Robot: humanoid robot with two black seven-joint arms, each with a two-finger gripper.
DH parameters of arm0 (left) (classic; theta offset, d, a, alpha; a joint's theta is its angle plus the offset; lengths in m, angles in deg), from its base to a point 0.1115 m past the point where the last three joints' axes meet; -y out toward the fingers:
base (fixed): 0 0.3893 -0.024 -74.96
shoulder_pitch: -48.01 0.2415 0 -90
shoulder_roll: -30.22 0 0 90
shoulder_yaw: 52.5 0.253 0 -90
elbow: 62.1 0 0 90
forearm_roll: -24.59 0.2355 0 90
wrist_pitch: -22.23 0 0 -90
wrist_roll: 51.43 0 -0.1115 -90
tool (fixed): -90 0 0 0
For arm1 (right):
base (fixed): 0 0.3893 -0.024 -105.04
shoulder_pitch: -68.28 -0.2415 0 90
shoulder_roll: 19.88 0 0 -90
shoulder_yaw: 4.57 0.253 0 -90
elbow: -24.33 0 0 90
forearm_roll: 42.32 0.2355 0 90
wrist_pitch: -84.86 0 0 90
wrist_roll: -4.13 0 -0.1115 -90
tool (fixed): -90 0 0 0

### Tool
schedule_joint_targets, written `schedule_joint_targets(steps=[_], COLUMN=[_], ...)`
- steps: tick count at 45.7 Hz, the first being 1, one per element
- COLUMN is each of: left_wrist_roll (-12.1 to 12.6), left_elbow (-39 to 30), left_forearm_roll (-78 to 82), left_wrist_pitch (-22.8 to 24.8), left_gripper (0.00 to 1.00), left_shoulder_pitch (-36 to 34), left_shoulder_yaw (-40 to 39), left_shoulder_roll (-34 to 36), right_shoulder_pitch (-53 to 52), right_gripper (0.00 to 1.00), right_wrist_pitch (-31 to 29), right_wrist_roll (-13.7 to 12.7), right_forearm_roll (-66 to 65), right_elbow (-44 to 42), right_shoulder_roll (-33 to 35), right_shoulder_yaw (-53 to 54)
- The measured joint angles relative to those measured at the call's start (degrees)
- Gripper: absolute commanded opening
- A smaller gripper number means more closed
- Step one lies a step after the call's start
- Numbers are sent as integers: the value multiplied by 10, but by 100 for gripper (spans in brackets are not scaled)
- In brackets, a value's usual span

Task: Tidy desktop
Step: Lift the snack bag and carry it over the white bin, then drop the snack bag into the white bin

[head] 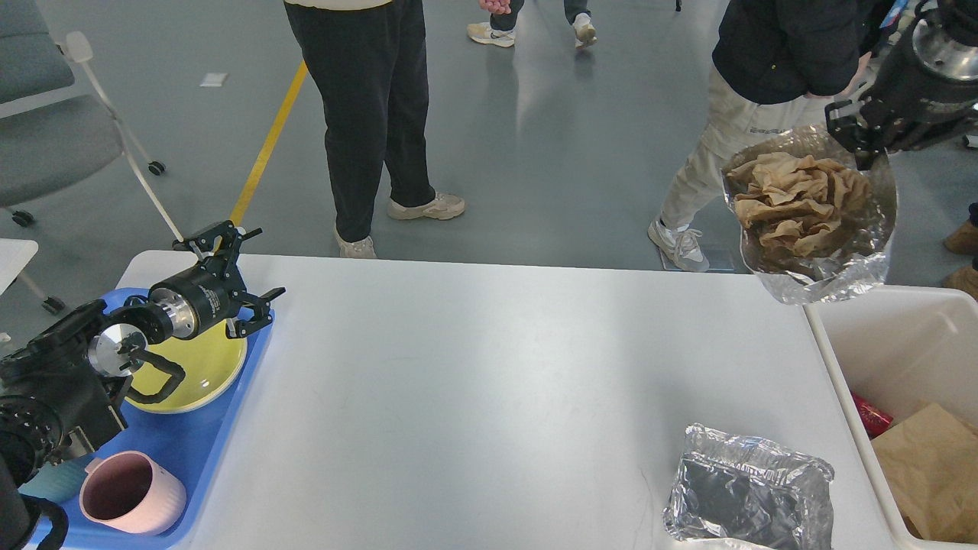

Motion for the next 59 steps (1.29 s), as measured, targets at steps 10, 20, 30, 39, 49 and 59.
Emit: schedule_joint_targets(steps=[10, 20, 30, 39, 49, 59], left_wrist_roll=[0, 0, 0, 0, 0, 0], left_elbow=[0, 0, 0, 0, 0, 0], left_forearm_roll=[0, 0, 0, 0, 0, 0], left_wrist_pitch=[0, 0, 0, 0, 0, 0], left_gripper=[96, 96, 96, 96, 96, 96], left_shoulder_pitch=[0, 0, 0, 0, 0, 0], left_shoulder_yaw=[0, 0, 0, 0, 0, 0], left_shoulder_roll=[0, 0, 0, 0, 0, 0], right_shoulder_pitch=[78, 177, 286, 331, 393, 434], right_gripper=[0, 0, 0, 0, 0, 45], right_wrist_pitch=[96, 217, 373, 410, 412, 465], right_wrist_roll=[0, 0, 0, 0, 0, 1], right_forearm_roll=[1, 11, 15, 16, 17, 16], right_elbow=[-5, -24, -30, -39, -73, -91], right_shoulder_roll=[66, 120, 161, 178, 180, 181], right_shoulder_yaw=[-11, -5, 21, 41, 88, 104])
